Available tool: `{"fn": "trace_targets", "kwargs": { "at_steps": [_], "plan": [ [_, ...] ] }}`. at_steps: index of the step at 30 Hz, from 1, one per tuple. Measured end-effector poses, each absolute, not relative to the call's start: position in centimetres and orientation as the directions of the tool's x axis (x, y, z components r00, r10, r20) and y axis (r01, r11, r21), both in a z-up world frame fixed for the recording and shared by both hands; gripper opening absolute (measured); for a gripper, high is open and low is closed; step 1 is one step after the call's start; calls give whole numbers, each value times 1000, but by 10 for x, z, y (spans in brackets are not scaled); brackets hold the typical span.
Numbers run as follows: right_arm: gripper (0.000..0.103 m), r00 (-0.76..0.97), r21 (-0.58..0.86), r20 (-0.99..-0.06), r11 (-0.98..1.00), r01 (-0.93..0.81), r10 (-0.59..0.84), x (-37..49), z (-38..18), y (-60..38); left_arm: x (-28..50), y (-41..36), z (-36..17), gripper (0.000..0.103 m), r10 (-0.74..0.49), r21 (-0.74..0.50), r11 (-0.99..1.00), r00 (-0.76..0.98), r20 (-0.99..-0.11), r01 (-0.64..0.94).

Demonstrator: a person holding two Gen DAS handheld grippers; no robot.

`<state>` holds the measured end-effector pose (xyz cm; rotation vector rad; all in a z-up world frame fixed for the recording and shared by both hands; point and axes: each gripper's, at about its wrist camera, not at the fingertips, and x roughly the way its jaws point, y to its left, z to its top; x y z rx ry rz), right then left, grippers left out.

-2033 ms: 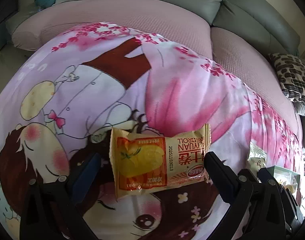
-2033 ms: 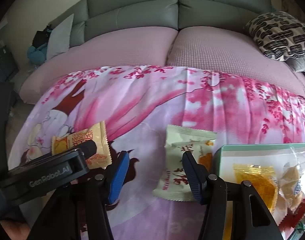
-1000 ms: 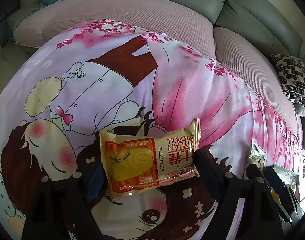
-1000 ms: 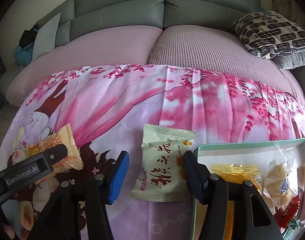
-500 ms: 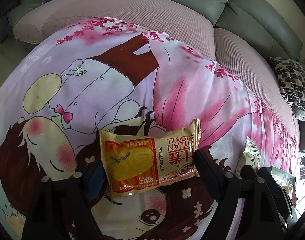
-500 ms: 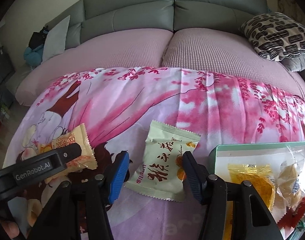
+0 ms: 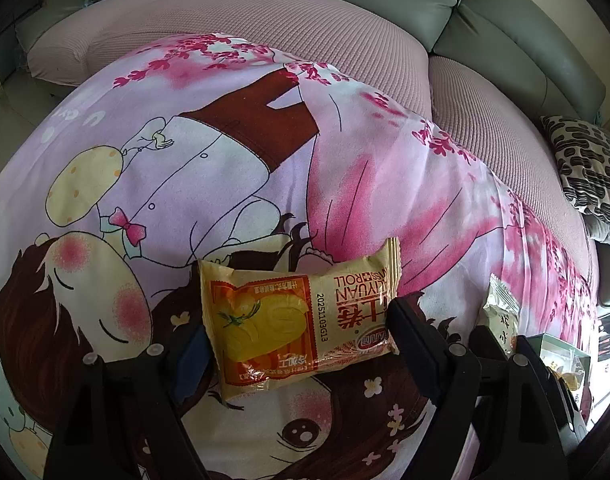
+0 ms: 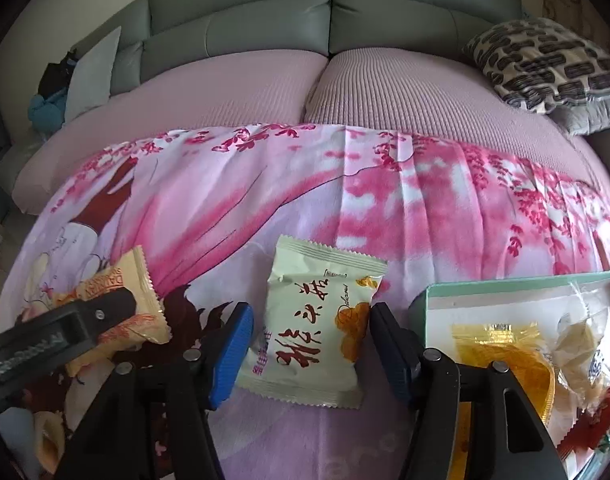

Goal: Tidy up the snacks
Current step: 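Close right tool on the cream packet with red lettering while left holds roll packet, then lift both packets and carry them over the tray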

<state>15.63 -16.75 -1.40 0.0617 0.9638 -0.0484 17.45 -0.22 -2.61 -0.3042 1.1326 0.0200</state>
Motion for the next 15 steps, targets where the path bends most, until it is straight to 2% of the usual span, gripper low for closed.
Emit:
{"fn": "trace_targets", "kwargs": {
  "at_steps": [9,13,15],
  "plan": [
    [64,554,-16,-831,998,64,-49,157,-21,-159,175,-4,-27,84,-126,-215,963,431,-894,-163],
    [56,554,-5,-831,998,67,-41,154,-19,-159,174,-4,-26,77,-131,-217,964,435,-891,-153],
    [56,555,-15,-831,998,61,-46,151,-17,-158,173,-4,-24,73,-130,-216,965,437,-890,-152]
  ]
}}
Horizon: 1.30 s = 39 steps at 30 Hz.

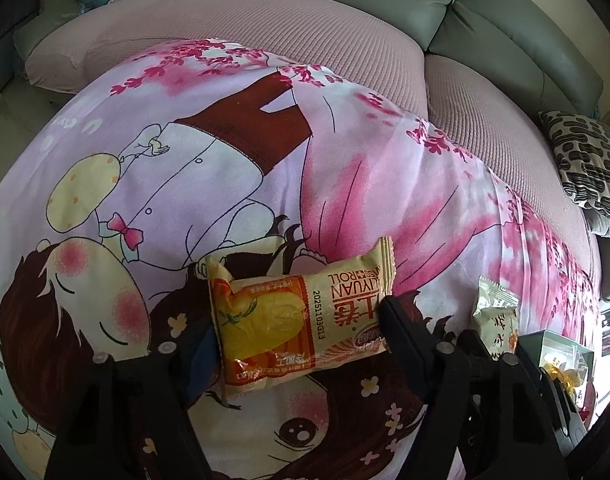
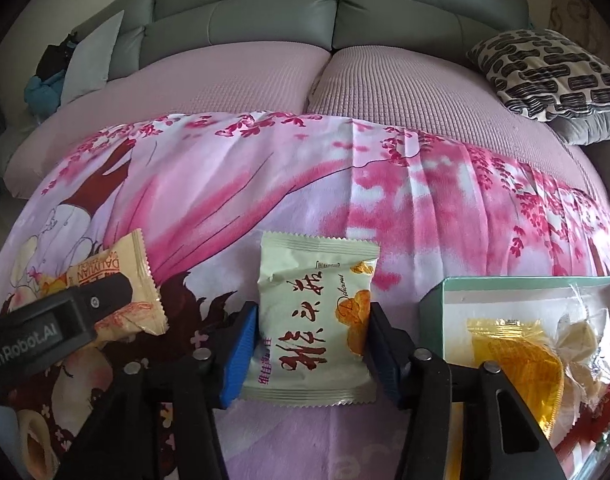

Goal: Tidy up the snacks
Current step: 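Lift both packets and carry them over the tray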

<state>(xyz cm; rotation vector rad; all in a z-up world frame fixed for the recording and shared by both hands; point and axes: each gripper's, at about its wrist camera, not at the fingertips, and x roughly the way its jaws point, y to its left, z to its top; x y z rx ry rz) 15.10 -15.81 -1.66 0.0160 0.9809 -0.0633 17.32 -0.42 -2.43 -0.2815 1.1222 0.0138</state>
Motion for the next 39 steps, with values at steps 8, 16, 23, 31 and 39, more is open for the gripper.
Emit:
{"fn": "trace_targets", "kwargs": {
  "at_steps": [8,16,23,31,39],
  "plan": [
    [55,587,34,-809,997,72,-15,135,4,-163,170,-8,-18,67,-141,-219,967,441,-887,-133],
    [55,627,74,-779,993,93,-1,111,29,-169,161,-12,6,67,-156,-234,967,488,-859,-102],
    [55,662,87,-750,990,114,-10,88,49,-177,152,-16,30,67,-173,-247,966,524,-834,-74],
    [55,700,112,-714,985,129,-10,61,66,-192,137,-29,59,67,-176,-237,971,578,-797,-31],
    [55,729,135,-684,976,170,-32,34,79,-217,119,-53,87,67,-193,-212,976,631,-752,46]
  ]
}}
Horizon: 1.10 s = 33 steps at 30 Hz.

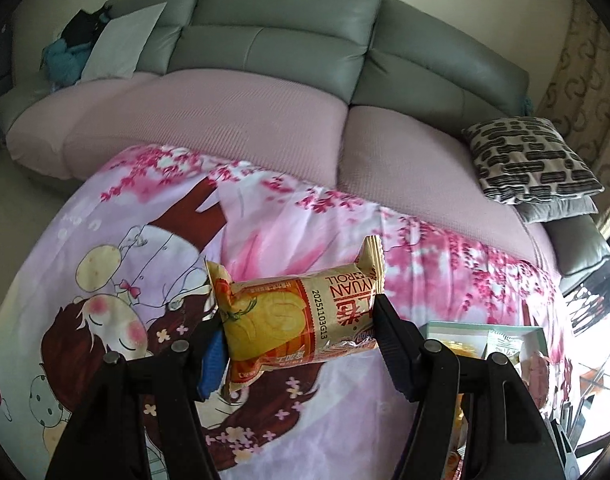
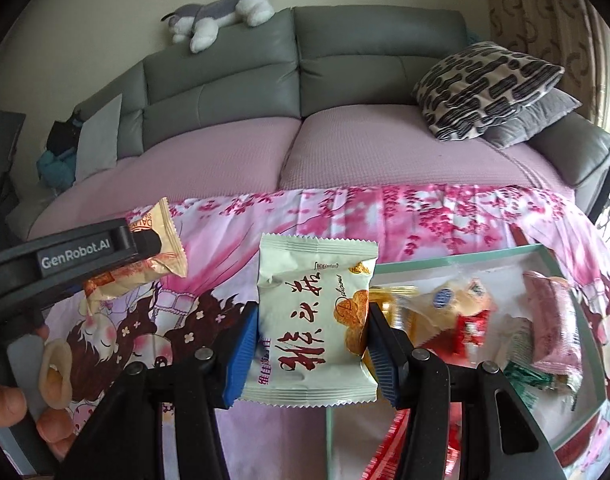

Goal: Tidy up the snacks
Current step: 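Lift both packets and carry them over the tray, then open left tool to drop the roll packet while right drops the cream packet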

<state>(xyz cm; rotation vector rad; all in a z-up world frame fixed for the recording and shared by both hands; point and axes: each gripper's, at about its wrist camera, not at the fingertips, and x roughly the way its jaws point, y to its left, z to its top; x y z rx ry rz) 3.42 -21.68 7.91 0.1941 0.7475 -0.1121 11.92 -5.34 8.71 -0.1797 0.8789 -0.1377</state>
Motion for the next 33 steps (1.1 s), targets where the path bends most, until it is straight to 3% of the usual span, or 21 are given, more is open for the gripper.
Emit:
{"fn": "trace_targets", "kwargs": {
  "at_steps": [20,33],
  "plan": [
    [55,704,200,-660,842,502,-263,-35,96,-366,73,-178,104,67,-417,-220,893,542,-729,392],
    [55,688,203,-691,854,480,-223,-35,81,-380,51,-235,86,68,-409,-151,861,484,-773,485]
  ]
}}
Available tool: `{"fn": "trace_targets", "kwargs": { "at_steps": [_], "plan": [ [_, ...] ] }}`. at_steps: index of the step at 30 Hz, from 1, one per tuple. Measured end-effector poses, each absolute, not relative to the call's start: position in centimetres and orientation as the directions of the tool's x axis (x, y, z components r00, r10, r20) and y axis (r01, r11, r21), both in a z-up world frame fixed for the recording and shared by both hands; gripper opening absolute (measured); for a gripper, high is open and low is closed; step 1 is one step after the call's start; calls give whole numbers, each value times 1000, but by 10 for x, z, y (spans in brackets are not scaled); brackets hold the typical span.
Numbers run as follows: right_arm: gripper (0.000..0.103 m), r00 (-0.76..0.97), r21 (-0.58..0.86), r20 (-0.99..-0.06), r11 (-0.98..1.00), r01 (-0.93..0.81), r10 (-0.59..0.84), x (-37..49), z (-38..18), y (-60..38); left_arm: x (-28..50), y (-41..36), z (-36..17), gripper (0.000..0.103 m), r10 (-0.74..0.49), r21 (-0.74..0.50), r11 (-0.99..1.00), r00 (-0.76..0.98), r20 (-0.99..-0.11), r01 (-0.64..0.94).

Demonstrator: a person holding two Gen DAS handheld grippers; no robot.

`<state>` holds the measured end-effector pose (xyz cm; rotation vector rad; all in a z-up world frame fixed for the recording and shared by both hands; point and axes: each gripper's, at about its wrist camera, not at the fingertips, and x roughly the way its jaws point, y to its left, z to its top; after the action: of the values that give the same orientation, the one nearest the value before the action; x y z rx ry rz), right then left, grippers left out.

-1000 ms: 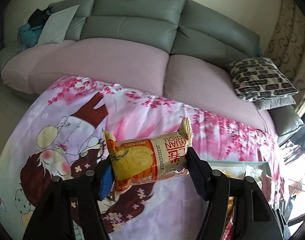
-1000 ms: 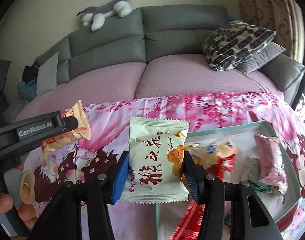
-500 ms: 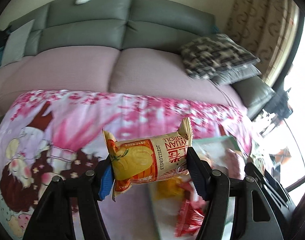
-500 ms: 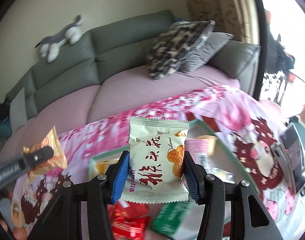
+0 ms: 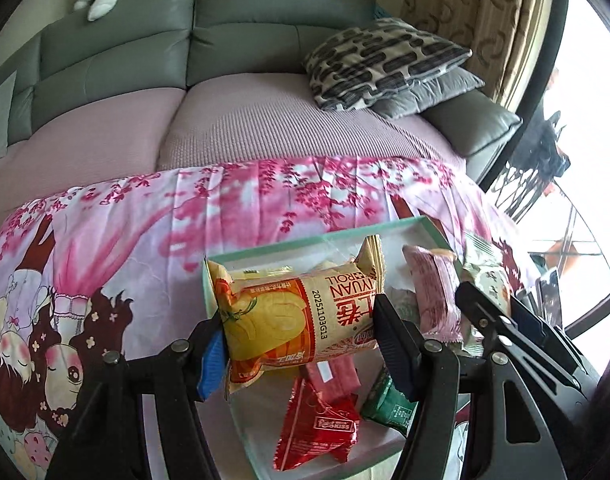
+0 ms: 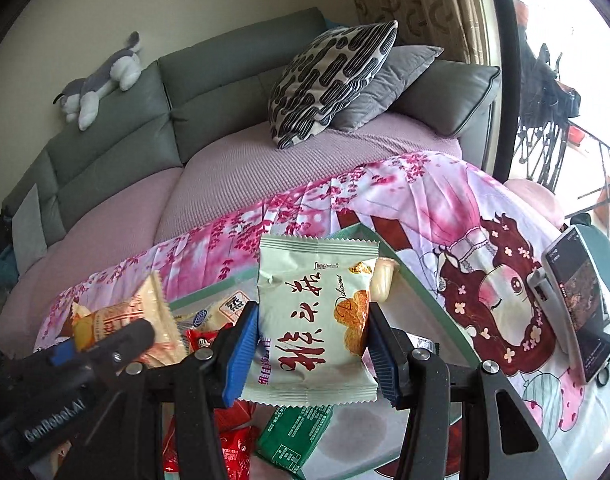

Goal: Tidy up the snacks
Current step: 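Open left tool to drop the roll packet while right drops the cream packet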

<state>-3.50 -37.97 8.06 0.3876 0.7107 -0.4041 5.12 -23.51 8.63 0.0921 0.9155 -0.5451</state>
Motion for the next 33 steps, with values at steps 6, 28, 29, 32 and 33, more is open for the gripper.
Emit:
{"fn": "trace_targets", "kwargs": {
  "at_steps": [6,28,29,32,33],
  "plan": [
    [55,672,209,-711,851,483,-207,-32,71,-383,51,-238,80,68,-391,-142,868,478,-786,477],
    [56,651,217,-735,844,491,-191,-26,62,-387,65,-239,58,69,-363,-139,872,428,-828,470],
    [56,651,216,-735,844,491,-190,-26,61,-387,66,-237,58,69,-369,-151,872,422,-828,465],
    [56,651,217,-736,845,488,-187,-26,61,-387,68,-234,57,70,-392,-192,870,400,-829,454],
    [56,651,216,-736,846,487,-187,-25,61,-387,69,-232,57,70,-402,-210,869,391,-828,449]
  ]
}}
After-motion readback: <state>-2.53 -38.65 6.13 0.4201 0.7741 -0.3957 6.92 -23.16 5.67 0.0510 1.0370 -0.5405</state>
